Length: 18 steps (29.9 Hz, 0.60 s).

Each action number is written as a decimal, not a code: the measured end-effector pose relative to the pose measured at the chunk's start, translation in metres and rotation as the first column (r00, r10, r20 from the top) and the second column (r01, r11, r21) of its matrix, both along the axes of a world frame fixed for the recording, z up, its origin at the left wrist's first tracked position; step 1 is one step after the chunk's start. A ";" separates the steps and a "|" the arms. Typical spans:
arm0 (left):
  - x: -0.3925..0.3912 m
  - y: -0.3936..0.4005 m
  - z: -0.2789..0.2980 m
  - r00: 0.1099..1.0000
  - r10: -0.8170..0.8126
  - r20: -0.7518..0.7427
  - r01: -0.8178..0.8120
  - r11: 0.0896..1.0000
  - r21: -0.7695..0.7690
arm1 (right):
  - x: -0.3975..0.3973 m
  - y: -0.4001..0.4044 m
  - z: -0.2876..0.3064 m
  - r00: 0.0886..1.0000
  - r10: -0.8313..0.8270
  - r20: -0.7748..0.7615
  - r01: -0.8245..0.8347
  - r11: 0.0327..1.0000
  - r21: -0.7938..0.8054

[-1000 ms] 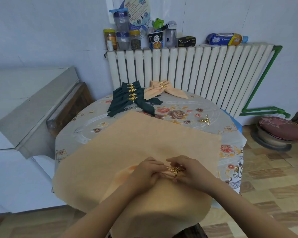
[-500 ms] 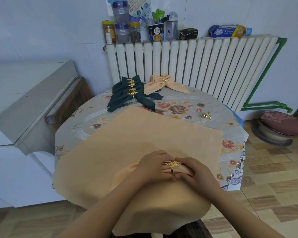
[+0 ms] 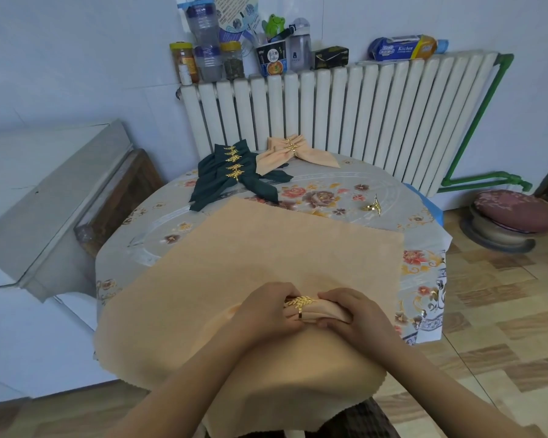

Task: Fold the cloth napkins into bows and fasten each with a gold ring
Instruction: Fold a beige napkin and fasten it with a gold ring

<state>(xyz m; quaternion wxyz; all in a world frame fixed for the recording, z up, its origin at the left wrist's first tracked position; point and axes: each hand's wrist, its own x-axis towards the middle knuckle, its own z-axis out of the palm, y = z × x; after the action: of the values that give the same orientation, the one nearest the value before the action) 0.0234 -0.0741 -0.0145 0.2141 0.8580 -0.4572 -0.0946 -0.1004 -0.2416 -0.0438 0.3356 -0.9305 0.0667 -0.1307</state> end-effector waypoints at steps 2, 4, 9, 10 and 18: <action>-0.001 0.001 -0.002 0.998 0.014 -0.062 -0.015 1.000 -0.025 | -0.001 0.002 -0.001 1.000 -0.010 0.007 0.010 1.000 -0.030; -0.001 0.003 -0.004 0.994 -0.011 -0.109 0.005 0.998 -0.055 | -0.003 0.004 -0.001 0.999 -0.007 0.041 0.010 0.997 -0.073; 0.001 0.017 -0.004 0.983 0.021 -0.182 -0.060 0.976 -0.211 | -0.002 0.006 0.002 0.988 0.018 0.152 -0.005 0.996 -0.086; 0.001 0.022 -0.005 0.990 0.050 -0.134 -0.086 0.956 -0.279 | 0.000 0.006 0.001 0.985 0.014 0.174 0.004 0.995 -0.101; -0.009 0.040 -0.017 0.965 0.132 -0.226 -0.234 0.819 -0.524 | 0.018 0.028 -0.002 0.978 0.040 0.205 -0.001 0.982 -0.188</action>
<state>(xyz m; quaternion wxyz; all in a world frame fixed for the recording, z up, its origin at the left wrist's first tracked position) 0.0146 -0.0339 -0.0317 0.4983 0.7890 -0.3590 -0.0159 -0.0828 -0.2137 -0.0456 0.2534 -0.9397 0.0091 -0.2295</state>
